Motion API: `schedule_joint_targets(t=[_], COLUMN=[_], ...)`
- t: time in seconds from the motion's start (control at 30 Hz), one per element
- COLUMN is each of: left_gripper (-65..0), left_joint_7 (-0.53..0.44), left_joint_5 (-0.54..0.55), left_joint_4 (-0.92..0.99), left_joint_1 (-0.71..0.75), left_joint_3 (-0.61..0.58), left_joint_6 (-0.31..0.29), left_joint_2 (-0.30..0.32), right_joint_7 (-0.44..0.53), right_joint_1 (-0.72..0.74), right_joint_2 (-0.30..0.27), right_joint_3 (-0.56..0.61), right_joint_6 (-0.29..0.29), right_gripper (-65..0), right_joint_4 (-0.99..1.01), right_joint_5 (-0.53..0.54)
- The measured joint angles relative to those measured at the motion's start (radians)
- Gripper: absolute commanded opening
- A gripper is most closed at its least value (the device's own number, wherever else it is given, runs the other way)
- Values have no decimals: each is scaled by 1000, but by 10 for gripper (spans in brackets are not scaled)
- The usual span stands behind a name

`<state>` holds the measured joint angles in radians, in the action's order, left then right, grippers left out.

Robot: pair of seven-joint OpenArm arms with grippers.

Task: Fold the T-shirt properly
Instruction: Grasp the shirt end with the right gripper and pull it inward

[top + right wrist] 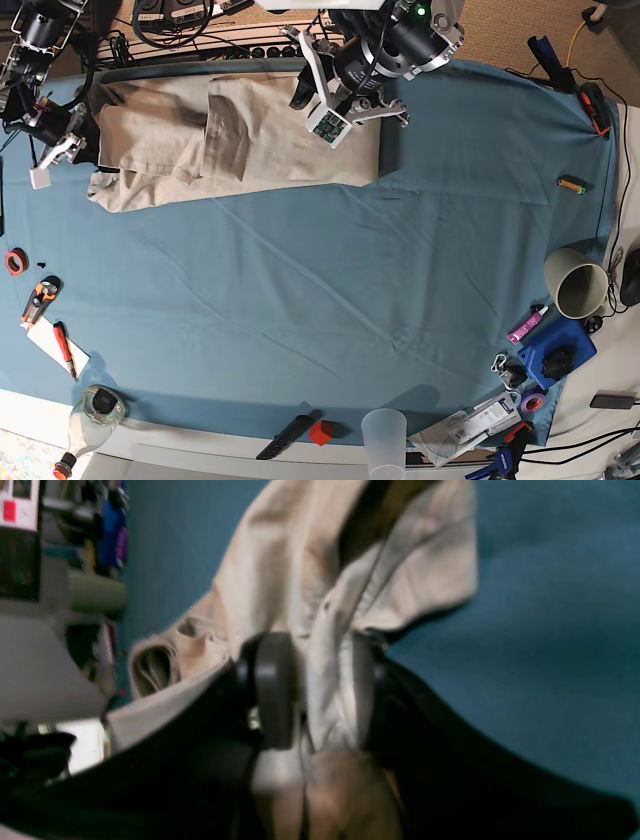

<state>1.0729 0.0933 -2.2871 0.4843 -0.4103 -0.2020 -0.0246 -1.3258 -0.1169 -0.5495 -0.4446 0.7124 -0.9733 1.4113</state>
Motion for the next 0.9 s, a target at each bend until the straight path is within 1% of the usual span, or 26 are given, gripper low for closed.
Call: schedule_joint_targets(t=[0.13, 0.23, 0.27, 0.4, 0.57, 0.63, 0.7, 0.9], left_gripper=[-506, -506, -506, -506, -506, -506, -506, -506], left_joint_7=[0, 0, 0, 0, 0, 0, 0, 0], left_joint_5=[0, 1, 1, 2, 2, 2, 3, 3], left_joint_4=[0, 0, 0, 0, 0, 0, 0, 0], left_joint_1=[0, 0, 0, 0, 0, 0, 0, 0], left_joint_3=[0, 0, 0, 0, 0, 0, 0, 0], left_joint_6=[0, 0, 0, 0, 0, 0, 0, 0], left_joint_2=[0, 0, 0, 0, 0, 0, 0, 0], right_joint_7=[8, 6, 6, -13, -65, -84, -89, -88], right_joint_1=[6, 6, 6, 3, -11, -13, -10, 63], right_joint_2=[-11, -10, -10, 7, 40, 58, 56, 33], right_joint_3=[67, 68, 68, 22, -96, -141, -198, -326], right_joint_6=[0, 8, 8, 4, -17, -18, -16, -15], right_gripper=[-563, -642, -650, -650, -650, -650, -650, -650], right_joint_4=[-3, -8, -8, -45, -142, -192, -233, -256], right_joint_5=[-16, -27, -27, -42, -71, -103, -161, -251])
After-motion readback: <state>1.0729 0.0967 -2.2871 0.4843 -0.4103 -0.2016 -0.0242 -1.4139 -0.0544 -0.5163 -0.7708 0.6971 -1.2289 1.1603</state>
